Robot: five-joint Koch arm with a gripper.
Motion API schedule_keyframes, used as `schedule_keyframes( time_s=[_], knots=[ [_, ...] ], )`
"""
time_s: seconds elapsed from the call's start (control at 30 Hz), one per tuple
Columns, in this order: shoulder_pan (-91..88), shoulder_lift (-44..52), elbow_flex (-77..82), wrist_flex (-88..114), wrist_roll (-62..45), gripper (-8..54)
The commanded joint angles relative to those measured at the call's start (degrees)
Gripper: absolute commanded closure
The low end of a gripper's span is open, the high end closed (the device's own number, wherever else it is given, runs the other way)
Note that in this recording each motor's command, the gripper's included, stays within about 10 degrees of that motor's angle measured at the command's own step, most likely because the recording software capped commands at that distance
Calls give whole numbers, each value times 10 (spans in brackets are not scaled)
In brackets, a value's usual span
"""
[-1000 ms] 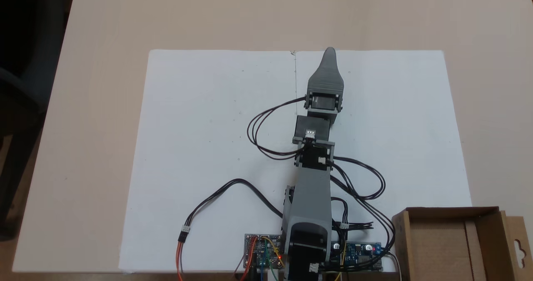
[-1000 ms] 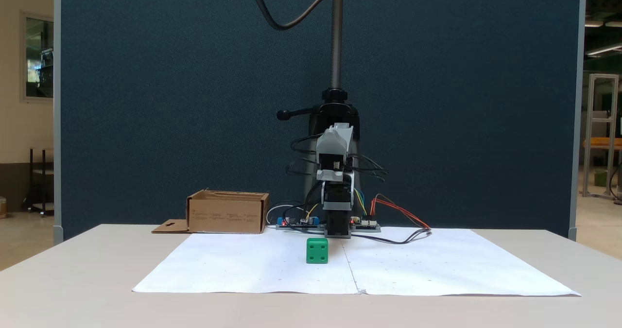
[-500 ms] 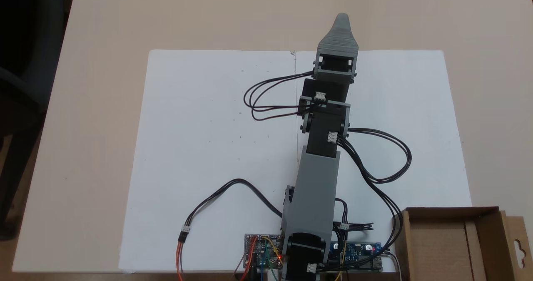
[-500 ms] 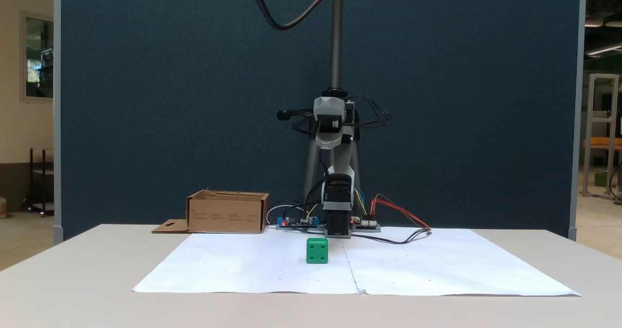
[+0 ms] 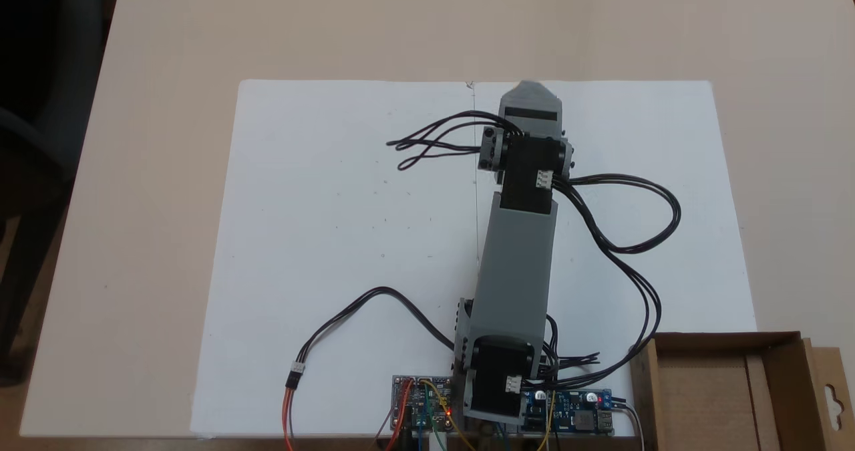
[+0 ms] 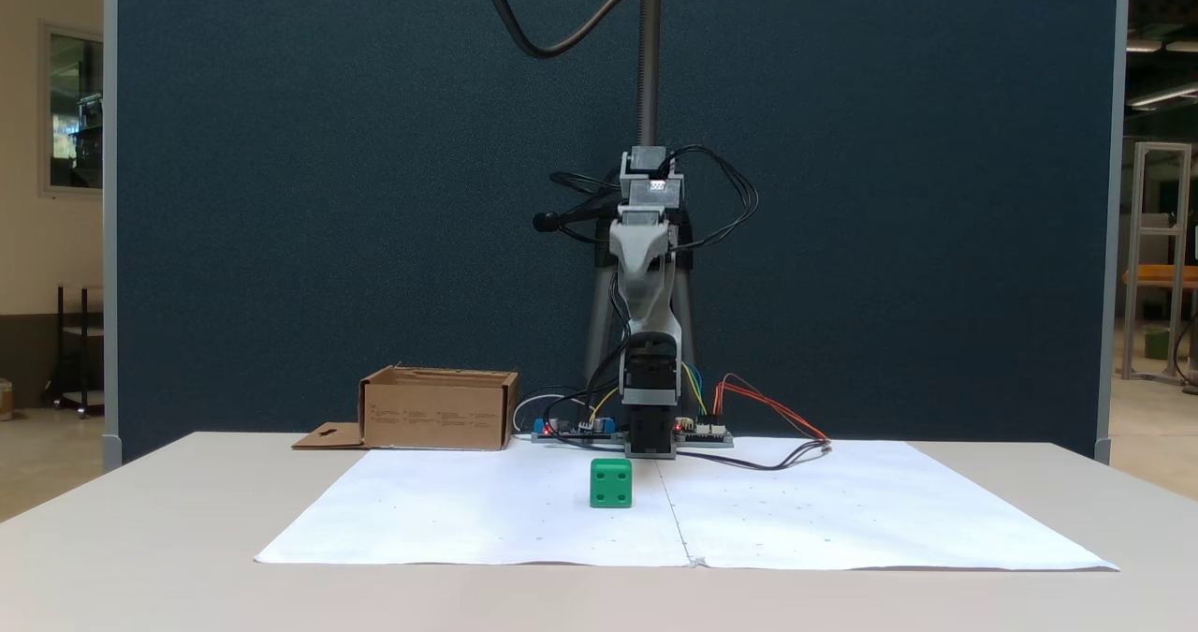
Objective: Grasp a green dice and put it in the bin.
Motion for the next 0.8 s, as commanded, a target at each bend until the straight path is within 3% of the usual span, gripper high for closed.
schedule_keyframes(
  time_s=[0.0,0.2,0.47,0.77],
  knots=[
    [2,-6,-28,93,-20,19],
    [4,-48,-28,227,-20,19],
    [12,-115,-28,229,-31,2],
    [15,-128,-28,226,-35,-15]
  ],
)
